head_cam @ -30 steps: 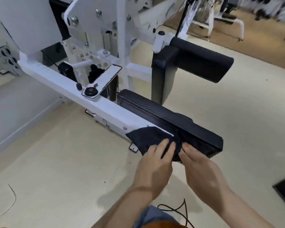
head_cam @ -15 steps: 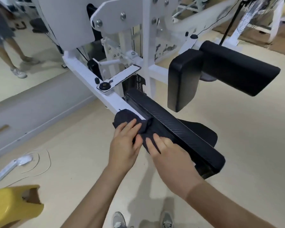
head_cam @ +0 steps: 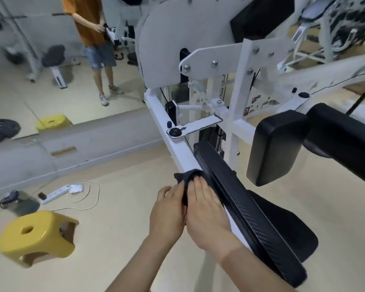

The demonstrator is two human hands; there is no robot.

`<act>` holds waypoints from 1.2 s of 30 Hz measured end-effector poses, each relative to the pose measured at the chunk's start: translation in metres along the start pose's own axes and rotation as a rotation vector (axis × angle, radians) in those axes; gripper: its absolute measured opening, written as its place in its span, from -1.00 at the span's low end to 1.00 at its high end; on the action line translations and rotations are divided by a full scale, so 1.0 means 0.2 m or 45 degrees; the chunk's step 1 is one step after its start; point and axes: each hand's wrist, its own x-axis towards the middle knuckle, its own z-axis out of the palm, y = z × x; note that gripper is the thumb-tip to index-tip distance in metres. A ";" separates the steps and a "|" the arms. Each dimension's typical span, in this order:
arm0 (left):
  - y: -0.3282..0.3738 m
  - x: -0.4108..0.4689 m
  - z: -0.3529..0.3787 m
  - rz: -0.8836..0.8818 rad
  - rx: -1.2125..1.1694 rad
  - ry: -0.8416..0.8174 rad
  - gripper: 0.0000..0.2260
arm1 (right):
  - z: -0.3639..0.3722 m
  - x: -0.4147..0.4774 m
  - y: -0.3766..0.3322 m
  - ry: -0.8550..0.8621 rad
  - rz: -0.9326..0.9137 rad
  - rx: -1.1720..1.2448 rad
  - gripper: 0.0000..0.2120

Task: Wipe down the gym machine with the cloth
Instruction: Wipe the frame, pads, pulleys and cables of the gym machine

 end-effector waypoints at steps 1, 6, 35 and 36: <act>-0.03 0.05 -0.02 -0.031 -0.002 -0.042 -0.70 | 0.00 0.09 0.00 0.020 -0.022 0.010 -0.27; -0.11 0.18 -0.07 -0.182 -0.587 -0.139 -0.76 | -0.04 0.28 0.00 0.098 0.040 0.151 -0.32; -0.86 1.86 -0.47 0.182 -0.078 -0.086 -0.66 | 0.00 1.96 -0.32 0.239 0.433 0.390 -0.73; -0.84 1.86 -0.51 0.151 -0.196 -0.037 -0.78 | -0.06 1.96 -0.29 0.274 0.553 0.700 -0.71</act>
